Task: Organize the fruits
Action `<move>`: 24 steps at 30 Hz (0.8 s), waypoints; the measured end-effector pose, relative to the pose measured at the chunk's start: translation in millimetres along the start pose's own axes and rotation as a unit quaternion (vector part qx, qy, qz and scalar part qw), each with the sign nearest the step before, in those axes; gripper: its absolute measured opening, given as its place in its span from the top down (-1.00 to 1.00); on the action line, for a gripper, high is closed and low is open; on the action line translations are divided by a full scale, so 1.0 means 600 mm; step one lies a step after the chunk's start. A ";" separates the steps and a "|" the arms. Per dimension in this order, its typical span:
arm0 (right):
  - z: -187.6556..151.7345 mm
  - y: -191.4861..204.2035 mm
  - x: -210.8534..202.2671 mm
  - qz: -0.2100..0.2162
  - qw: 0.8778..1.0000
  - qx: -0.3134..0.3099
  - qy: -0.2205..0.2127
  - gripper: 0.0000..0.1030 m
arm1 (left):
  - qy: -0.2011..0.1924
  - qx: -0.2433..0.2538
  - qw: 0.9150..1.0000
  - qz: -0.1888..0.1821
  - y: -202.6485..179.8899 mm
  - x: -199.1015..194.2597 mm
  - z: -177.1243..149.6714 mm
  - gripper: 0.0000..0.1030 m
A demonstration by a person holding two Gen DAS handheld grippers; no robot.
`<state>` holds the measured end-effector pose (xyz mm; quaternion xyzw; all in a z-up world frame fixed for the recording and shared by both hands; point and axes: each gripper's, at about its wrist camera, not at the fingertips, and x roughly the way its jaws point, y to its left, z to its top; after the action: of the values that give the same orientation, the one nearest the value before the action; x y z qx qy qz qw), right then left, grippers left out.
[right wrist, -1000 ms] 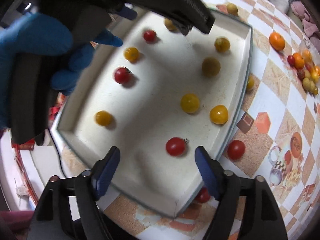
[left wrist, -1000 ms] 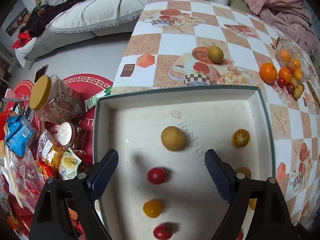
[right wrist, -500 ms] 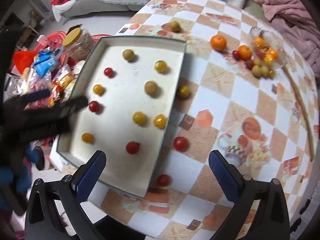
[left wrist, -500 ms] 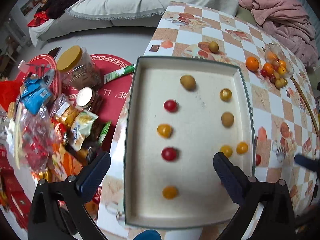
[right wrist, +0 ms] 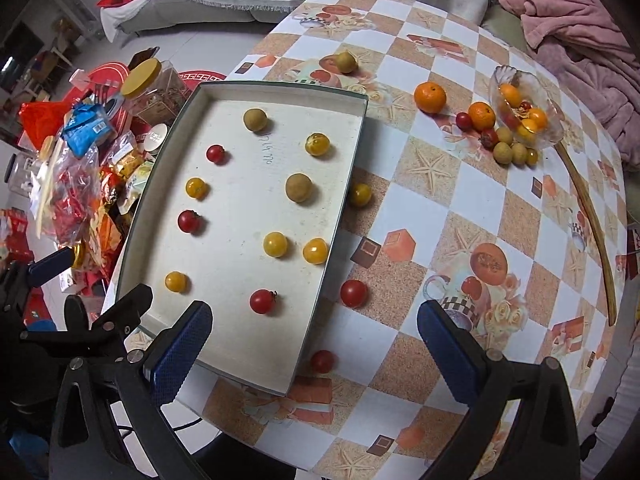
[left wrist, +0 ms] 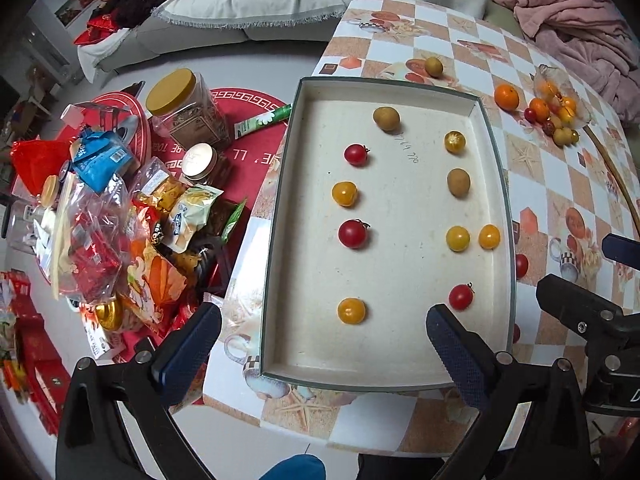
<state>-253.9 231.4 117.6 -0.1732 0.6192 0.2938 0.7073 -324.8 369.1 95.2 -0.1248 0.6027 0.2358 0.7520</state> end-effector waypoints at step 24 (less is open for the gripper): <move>0.000 0.013 -0.007 0.004 1.000 -0.009 -0.001 -0.99 | 0.001 0.038 0.999 0.004 -0.019 -0.006 -0.007 -1.00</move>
<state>-258.8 236.8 122.6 -0.1771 0.6166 0.3028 0.7048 -323.6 356.6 96.7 -0.0945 0.6123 0.2157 0.7547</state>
